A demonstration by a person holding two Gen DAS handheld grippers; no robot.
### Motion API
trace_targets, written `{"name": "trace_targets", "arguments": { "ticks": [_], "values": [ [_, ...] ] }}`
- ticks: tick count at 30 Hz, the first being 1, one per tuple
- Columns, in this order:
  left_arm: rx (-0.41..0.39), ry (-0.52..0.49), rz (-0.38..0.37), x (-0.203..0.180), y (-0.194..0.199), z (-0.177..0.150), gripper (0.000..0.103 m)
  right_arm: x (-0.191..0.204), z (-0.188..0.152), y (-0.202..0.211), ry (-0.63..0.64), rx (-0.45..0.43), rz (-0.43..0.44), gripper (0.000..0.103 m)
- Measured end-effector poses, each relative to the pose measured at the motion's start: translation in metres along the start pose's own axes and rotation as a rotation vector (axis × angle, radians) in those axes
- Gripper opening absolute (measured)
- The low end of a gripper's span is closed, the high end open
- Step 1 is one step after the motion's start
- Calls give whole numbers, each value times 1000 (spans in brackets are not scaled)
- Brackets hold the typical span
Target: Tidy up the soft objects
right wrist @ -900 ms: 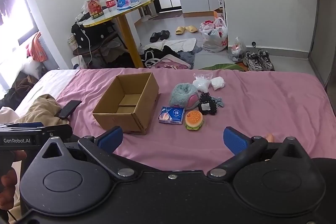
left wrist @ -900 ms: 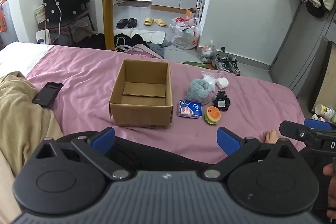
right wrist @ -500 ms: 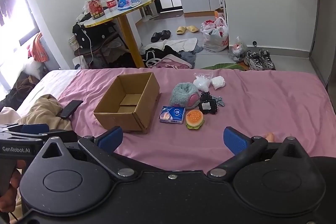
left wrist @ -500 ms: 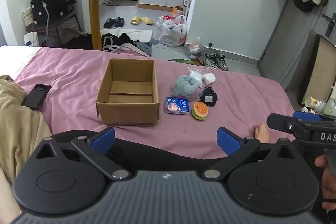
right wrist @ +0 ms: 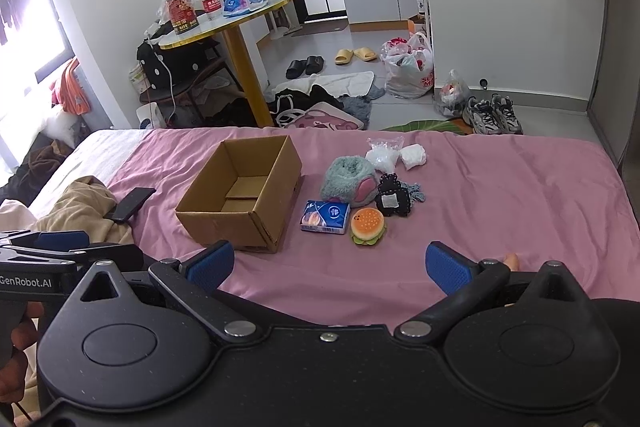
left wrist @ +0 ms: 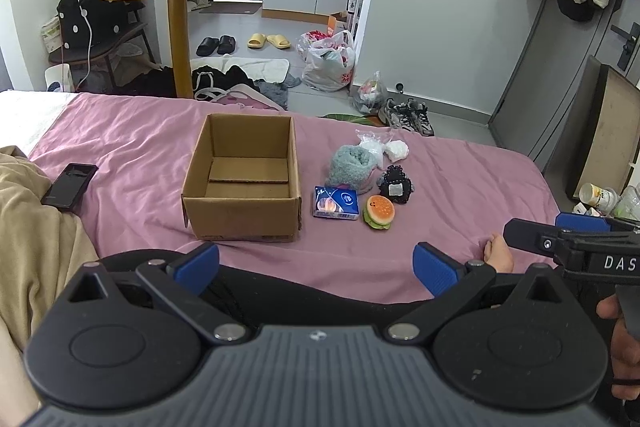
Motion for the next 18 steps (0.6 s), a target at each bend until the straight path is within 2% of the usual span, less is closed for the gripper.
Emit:
{"name": "trace_targets", "arguments": {
  "ticks": [18],
  "values": [
    [-14,1,12,-1,2,1,102,-4,-1,0,-5,0,-3,103]
  ]
}}
Point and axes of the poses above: each gripper's, at about its wrist camera, not at the fingertips, and y roughly against the way its jaws point, x to its left, z to its top, the point moved 1 cm from there along -y, roughly the way its jaws point, and after that the axes turned 11 degrees about -z, right-handed, at the moved point
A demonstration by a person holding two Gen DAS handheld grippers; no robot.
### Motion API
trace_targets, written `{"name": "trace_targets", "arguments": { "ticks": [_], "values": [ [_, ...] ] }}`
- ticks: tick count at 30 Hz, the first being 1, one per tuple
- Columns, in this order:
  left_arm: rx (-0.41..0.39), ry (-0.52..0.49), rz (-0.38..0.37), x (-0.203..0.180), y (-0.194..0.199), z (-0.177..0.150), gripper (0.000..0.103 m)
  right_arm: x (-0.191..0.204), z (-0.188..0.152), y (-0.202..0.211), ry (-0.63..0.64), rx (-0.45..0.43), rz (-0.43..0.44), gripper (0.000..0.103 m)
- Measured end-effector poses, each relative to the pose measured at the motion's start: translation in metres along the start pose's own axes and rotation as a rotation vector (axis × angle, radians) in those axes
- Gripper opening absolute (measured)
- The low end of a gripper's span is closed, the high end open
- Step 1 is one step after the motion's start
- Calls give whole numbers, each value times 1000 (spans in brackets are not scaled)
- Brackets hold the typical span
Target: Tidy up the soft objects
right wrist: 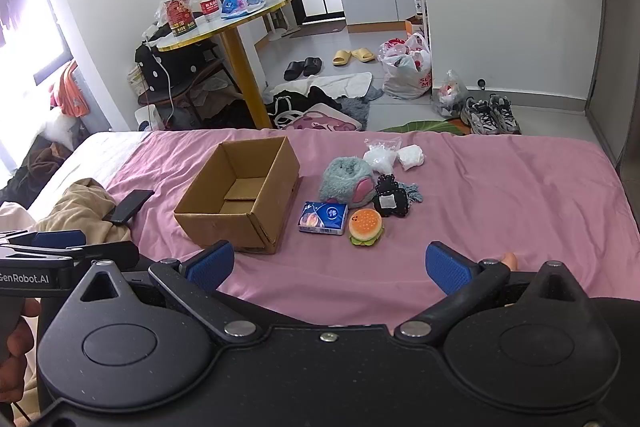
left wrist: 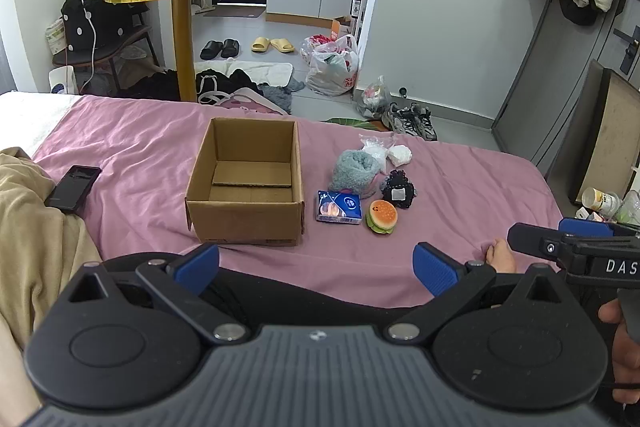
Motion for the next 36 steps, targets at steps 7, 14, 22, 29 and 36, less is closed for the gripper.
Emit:
{"name": "trace_targets", "arguments": {
  "ticks": [7,14,22,29,36],
  "values": [
    [-1,0,-5,-1,-1,0,102,1,2,0,0,0,-3,103],
    [-5,-1,-10,-2,-2,0,102,0,2,-1,1,0,-3,103],
    [1,0,-14,-4,-8,3,102,1,2,-1,-1,2,2,103],
    [10,9,-4,0,-15,6,102,0,5,-14,5,23,11,103],
    [22,19,3,4,-26,13,102,0,8,-32,-3,47,16,103]
  ]
}}
Point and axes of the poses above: each gripper's, at about its wrist camera, not at the fingertips, and y roughly against the way its jaws point, x to its left, z to its top, the point moved 1 cm from there along -y, roughly the way its jaws point, and after that the axes turned 11 degrees about -z, right-handed, at the moved point
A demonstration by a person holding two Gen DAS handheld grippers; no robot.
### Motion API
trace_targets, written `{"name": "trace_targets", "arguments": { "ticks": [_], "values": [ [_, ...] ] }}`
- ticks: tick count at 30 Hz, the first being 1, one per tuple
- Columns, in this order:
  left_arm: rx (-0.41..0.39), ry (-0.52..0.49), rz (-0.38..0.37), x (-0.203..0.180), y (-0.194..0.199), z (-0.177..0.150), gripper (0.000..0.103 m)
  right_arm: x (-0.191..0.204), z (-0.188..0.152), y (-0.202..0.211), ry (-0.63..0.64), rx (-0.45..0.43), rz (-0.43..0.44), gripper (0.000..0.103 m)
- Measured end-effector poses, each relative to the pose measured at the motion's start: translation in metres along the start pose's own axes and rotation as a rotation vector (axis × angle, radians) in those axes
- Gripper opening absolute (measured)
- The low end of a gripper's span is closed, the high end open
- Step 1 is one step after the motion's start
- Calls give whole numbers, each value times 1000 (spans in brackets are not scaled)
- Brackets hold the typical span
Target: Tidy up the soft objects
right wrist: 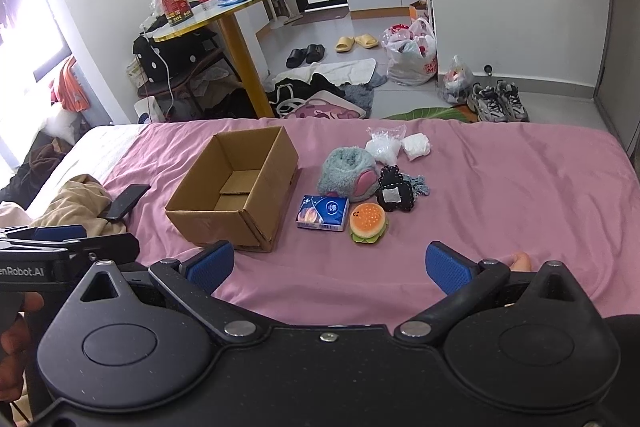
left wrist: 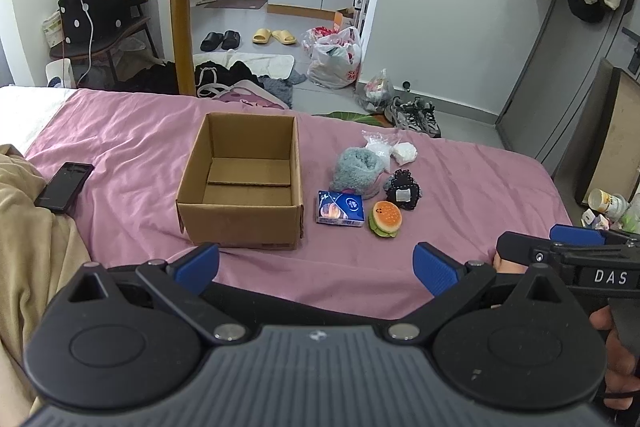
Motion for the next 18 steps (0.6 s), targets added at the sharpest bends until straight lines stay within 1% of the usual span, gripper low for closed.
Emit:
{"name": "trace_targets", "arguments": {
  "ticks": [7,12,18],
  "values": [
    [10,19,-11,-1,-14,9,102,-10,7,-20,-23,26,-5,103],
    [3,22,-11,-3,-25,16,102,-22,12,-36,-71,55,21,103],
    [-5,53,-11,0,-47,25,102,-35,21,-54,-117,60,39,103]
  ]
}}
Point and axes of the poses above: each gripper's, at about its wrist camera, not at the fingertips, and y roughly against the way its jaws point, x to its left, z to its top, the point moved 1 cm from there along -y, roughly the way its jaws point, and after that the axes turned 11 degrees about -z, right-handed, at the moved point
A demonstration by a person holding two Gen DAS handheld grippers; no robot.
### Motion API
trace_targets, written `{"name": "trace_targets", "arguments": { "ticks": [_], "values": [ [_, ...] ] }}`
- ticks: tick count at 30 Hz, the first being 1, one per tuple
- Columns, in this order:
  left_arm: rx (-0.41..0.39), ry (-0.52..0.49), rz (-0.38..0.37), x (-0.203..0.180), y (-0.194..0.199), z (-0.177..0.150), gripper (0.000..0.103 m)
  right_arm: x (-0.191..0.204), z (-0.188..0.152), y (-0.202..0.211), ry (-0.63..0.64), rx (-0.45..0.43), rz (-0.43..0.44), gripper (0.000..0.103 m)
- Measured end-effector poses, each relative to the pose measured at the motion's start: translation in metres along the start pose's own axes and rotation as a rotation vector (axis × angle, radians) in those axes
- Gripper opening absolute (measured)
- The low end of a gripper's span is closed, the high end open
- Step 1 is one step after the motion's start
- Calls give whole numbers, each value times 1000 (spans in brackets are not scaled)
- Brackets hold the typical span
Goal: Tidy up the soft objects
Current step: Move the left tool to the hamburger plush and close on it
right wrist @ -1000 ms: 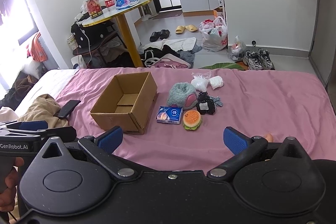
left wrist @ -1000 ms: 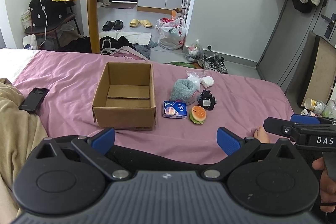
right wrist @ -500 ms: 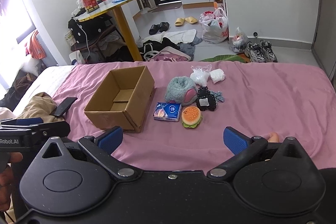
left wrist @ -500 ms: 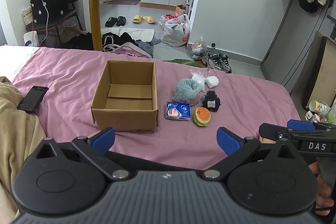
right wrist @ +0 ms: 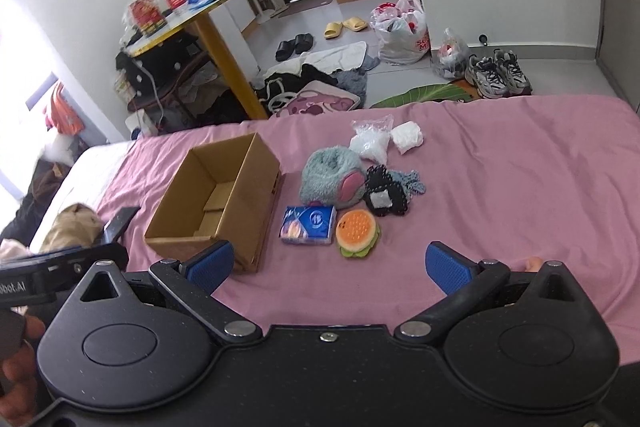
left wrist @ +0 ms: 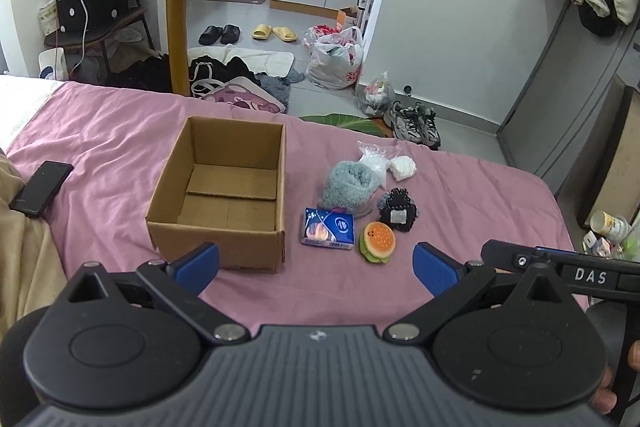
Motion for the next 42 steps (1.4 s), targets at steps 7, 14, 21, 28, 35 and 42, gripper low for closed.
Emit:
{"name": "trace_targets", "arguments": {
  "ticks": [7,14,21,28,35,42],
  "values": [
    [10,41,-10,1,-32,8,100,-17,20,-25,-89,9,19,103],
    [25,113,-28,3,-61,14,90,-20,45,-56,-9,52,21,98],
    [49,177,-15,2,-93,15,79,-30,53,-87,21,102,108,84],
    [95,258,-12,2,-128,12,66,-34,63,-118,73,166,141,76],
    [135,332,-9,0,-164,5,57,-43,74,-142,49,214,201,76],
    [187,398,1,-1,-203,-6,54,-48,78,-171,47,266,205,69]
  ]
}}
Point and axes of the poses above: each gripper's, at about its wrist camera, not at the fingertips, and y roughly against the way its jaws point, x to its left, z to its top, the point moved 1 cm from there along -y, roughly the way its jaws point, and after that the axes turned 11 degrees about -z, right-handed, at the moved point
